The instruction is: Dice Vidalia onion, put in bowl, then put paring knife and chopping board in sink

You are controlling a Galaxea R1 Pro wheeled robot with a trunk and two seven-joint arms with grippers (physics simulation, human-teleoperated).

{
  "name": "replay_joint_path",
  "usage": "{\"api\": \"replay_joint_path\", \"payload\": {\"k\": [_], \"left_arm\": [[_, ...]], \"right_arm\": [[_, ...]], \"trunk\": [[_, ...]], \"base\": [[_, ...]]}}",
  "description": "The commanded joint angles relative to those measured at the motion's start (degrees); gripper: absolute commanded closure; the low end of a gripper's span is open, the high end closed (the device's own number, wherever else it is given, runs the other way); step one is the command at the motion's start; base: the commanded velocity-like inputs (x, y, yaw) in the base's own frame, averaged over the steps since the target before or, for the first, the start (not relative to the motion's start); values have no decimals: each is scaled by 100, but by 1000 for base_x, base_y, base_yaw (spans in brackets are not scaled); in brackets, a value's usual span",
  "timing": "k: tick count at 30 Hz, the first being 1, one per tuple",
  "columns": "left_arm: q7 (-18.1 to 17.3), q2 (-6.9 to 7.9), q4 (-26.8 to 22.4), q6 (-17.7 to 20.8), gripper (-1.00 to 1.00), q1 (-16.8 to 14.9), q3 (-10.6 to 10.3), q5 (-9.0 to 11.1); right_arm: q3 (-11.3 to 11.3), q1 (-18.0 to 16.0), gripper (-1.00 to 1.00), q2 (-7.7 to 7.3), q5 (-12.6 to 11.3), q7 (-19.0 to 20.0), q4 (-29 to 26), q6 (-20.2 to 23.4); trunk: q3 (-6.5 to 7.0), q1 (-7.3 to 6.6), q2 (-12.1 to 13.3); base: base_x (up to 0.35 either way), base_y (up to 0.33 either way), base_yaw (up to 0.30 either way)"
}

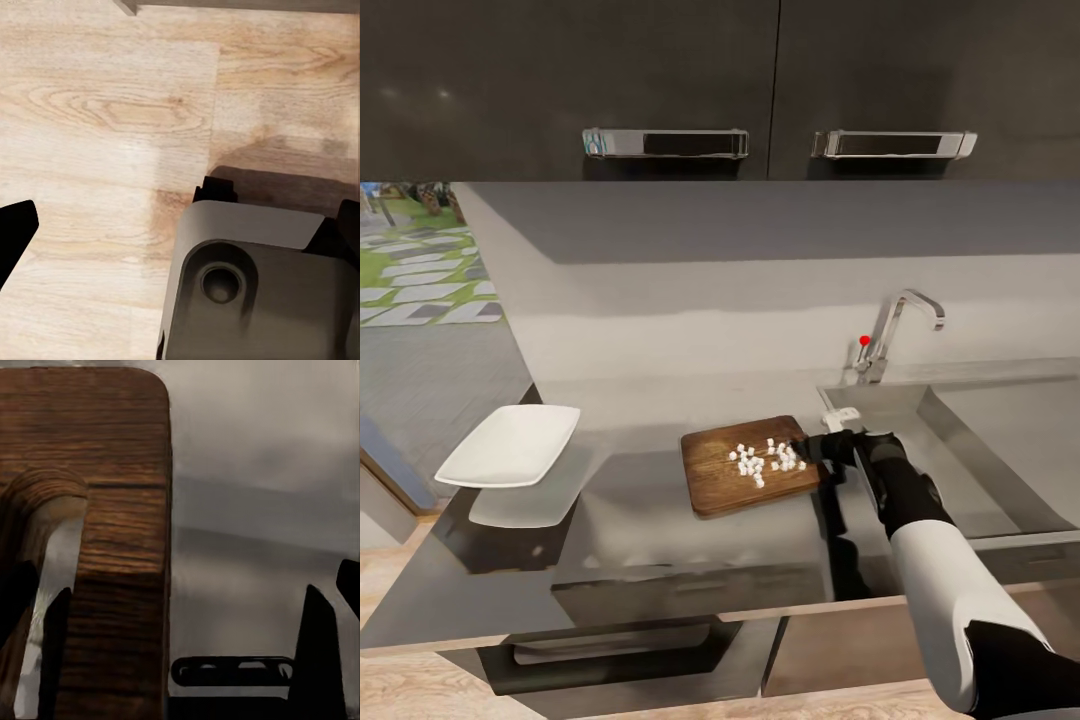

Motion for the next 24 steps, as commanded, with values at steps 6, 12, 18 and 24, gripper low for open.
{"api": "replay_joint_path", "payload": {"k": [6,12,18,24], "left_arm": [[0,12,23,-37,-100,-10,-48,48],[0,15,23,-40,-100,-9,-48,48],[0,16,23,-39,-100,-11,-48,48],[0,16,23,-40,-100,-9,-48,48]], "right_arm": [[-37,-4,-100,203,69,52,-95,14],[-41,-2,-100,398,72,49,-95,14],[-41,-4,-100,486,72,45,-95,14],[-41,-4,-100,487,78,46,-95,14]], "trunk": [[-6,1,-5],[-6,1,-5],[-6,1,-5],[-6,1,-5]], "base": [[0,0,0],[0,0,0],[0,0,0],[0,0,0]]}}
